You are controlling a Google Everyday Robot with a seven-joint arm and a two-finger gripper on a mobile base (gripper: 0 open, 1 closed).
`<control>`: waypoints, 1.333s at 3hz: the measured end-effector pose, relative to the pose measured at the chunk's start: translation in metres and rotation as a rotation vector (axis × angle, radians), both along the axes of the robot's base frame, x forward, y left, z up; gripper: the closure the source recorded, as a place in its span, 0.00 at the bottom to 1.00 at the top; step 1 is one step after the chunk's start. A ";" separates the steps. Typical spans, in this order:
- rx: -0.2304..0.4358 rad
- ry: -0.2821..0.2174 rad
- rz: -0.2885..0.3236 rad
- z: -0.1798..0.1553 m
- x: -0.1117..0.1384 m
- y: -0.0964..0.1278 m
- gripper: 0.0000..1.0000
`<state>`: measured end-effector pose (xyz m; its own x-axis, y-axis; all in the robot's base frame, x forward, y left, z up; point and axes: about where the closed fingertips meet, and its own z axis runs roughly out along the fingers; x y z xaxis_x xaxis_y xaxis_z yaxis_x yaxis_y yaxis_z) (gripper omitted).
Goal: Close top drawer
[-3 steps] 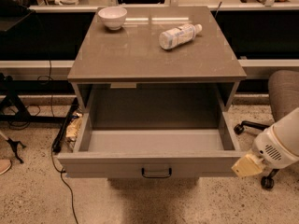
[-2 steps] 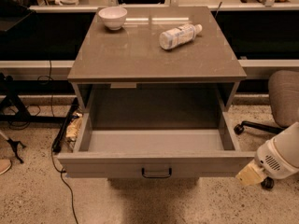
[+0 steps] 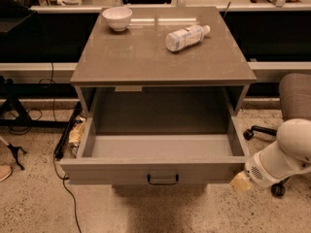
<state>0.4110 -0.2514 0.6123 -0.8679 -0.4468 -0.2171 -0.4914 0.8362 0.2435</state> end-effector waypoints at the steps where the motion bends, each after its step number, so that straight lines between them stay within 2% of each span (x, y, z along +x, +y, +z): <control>1: 0.017 -0.032 0.005 -0.009 0.019 0.016 1.00; 2: 0.017 -0.032 0.005 -0.009 0.019 0.016 1.00; 3: 0.050 -0.099 0.015 -0.010 0.047 0.024 1.00; 4: 0.094 -0.203 0.048 0.000 0.090 0.040 1.00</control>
Offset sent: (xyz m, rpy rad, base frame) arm 0.0189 0.0159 -0.0092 0.0169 -0.0322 0.0048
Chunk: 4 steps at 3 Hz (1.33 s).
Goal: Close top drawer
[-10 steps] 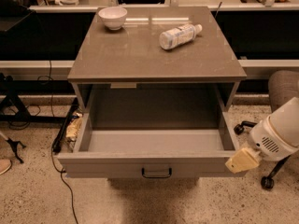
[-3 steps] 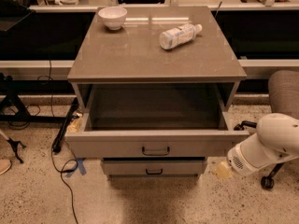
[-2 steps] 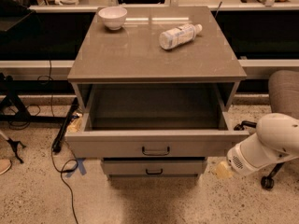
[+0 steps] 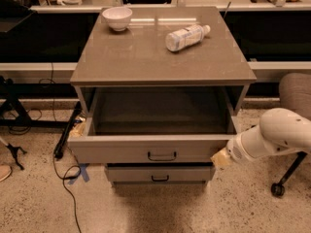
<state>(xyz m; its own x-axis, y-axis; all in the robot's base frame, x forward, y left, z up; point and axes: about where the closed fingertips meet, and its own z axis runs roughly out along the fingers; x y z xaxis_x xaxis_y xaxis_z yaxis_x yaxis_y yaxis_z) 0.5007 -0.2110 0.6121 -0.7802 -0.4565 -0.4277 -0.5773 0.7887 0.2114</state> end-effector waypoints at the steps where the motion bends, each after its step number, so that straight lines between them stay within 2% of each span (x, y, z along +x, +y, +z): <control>1: 0.015 -0.031 0.009 0.004 0.013 0.005 1.00; 2: 0.071 -0.142 0.047 0.024 0.060 0.024 1.00; 4: 0.121 -0.217 0.095 0.042 0.101 0.045 1.00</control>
Offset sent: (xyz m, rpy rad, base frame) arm 0.1051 0.0364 0.0473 0.1196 -0.2610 0.0712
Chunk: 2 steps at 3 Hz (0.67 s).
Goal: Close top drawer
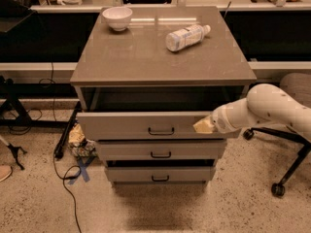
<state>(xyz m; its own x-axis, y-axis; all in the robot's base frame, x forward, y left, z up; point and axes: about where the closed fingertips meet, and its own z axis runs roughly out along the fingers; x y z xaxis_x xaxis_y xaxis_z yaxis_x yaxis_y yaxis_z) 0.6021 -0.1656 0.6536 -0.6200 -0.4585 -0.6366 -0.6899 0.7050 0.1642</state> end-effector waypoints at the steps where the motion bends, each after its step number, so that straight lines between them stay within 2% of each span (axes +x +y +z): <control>1: 0.019 -0.022 0.031 0.007 0.020 0.011 1.00; 2: 0.036 -0.034 0.049 0.013 0.033 0.017 1.00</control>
Offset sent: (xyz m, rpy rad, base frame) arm 0.0494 0.0195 0.0225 0.0542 -0.0531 0.0648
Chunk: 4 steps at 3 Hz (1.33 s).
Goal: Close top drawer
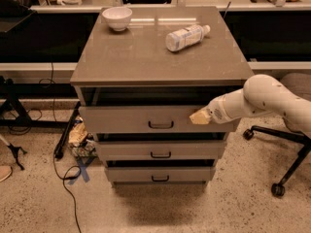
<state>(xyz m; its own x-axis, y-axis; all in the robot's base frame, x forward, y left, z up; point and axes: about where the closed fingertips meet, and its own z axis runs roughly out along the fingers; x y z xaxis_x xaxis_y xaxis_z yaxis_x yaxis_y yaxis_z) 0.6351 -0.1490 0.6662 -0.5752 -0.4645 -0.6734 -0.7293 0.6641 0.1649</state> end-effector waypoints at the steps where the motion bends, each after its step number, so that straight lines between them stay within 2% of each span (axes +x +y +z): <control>1: 0.020 -0.007 -0.005 0.004 0.005 -0.003 1.00; 3: 0.078 -0.014 -0.033 0.006 0.007 -0.015 1.00; 4: 0.084 -0.012 -0.038 0.004 0.006 -0.017 1.00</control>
Offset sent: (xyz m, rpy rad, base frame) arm 0.0070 -0.0220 0.0126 0.0628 -0.0254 -0.0349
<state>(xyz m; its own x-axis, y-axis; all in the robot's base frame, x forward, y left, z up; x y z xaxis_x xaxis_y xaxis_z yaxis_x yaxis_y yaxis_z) 0.6409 -0.1657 0.6703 -0.5830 -0.3838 -0.7161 -0.7060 0.6755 0.2128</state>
